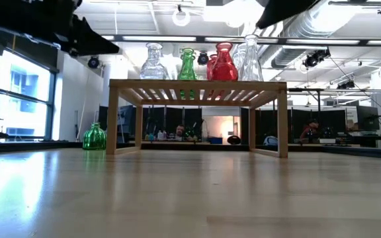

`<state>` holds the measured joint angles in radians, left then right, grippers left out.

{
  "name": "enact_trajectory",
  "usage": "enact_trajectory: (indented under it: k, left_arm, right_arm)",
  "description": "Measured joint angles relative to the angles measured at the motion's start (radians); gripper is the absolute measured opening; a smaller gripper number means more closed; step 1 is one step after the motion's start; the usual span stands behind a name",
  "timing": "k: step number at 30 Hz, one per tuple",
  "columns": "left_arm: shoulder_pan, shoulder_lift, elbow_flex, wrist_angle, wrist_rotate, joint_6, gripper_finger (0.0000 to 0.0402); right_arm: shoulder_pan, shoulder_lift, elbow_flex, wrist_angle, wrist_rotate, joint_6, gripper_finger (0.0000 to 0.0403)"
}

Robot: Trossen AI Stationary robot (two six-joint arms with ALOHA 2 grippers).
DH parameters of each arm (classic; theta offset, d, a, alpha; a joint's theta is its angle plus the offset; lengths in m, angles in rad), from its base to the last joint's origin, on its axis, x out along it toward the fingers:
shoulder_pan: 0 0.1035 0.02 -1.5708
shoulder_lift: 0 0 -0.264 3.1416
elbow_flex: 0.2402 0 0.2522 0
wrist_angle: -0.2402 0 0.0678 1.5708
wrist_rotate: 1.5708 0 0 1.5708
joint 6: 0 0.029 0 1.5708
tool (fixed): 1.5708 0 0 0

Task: Sort vases onto shelf
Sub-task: Put the green vase on the shelf aligned with the other green vases

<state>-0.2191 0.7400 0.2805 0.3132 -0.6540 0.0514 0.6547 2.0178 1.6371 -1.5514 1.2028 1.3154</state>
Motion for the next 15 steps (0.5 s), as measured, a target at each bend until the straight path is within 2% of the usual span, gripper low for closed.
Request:
enact_trajectory:
  k: [3,8,15]
  left_arm:
    - [0.036,-0.041,0.064,-0.183,-0.088,-0.069,0.0]
    - [0.198,-0.066,0.1,-0.367,-0.083,-0.16,0.0]
    - [0.535,-0.025,0.098,-0.424,0.122,-0.19,0.0]
  right_arm:
    - [0.03,-0.002,0.024,-0.002,0.01,-0.012,0.0002]
    - [0.05,-0.047,0.042,-0.002,0.037,-0.041,0.0001]
    - [0.053,-0.087,-0.01,0.016,0.042,-0.04,0.0]
